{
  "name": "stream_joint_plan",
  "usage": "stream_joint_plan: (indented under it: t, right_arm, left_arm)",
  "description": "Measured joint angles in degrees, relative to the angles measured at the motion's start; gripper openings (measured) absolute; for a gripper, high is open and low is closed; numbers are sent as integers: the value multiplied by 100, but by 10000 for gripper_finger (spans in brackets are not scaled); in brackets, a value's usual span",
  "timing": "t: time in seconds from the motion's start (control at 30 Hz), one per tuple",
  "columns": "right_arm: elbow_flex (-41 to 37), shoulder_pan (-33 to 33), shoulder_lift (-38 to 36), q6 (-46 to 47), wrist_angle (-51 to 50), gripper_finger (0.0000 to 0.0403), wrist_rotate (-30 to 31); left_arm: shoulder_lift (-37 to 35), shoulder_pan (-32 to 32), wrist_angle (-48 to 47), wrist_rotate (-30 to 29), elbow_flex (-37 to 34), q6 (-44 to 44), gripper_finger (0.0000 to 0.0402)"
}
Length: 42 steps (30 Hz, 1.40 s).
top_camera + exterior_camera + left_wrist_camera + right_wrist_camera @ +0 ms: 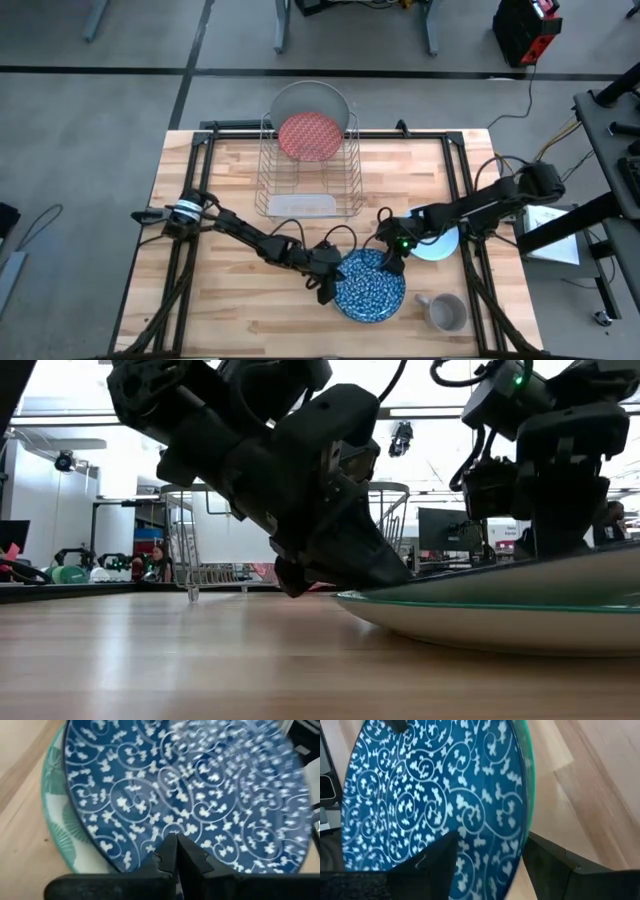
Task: Sort dishes
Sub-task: Put the blue plate into the dish rack
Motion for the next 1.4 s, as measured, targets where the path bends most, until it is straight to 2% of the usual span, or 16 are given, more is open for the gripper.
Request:
stream_joint_plan:
  t: [0.1, 0.27, 0.43, 0.6, 0.7, 1.03, 1.4]
  right_arm:
    - [-10, -2, 76, -89, 196, 198, 19]
    - [-11, -4, -53, -282, 372, 172, 261]
    - [-11, -7, -162, -519, 322, 114, 622]
    - [6, -18, -200, -584, 351, 41, 720]
    - [26, -57, -213, -568, 286, 13, 659]
    - [33, -113, -477, -760, -270, 14, 642]
    - [24, -184, -751, -833, -881, 15, 623]
  left_arm:
    - [5, -2, 7, -11, 2, -13, 0]
    - [16, -11, 76, -450, 0, 76, 0]
    - [18, -7, 77, -1045, -2, 78, 0]
    - [2, 8, 138, -1139, 7, 134, 0]
    - [-61, 9, 138, -1131, 9, 218, 0]
    - [-331, 21, -127, -1010, -9, 150, 0]
    - [-371, 77, -379, 81, 2, -275, 0]
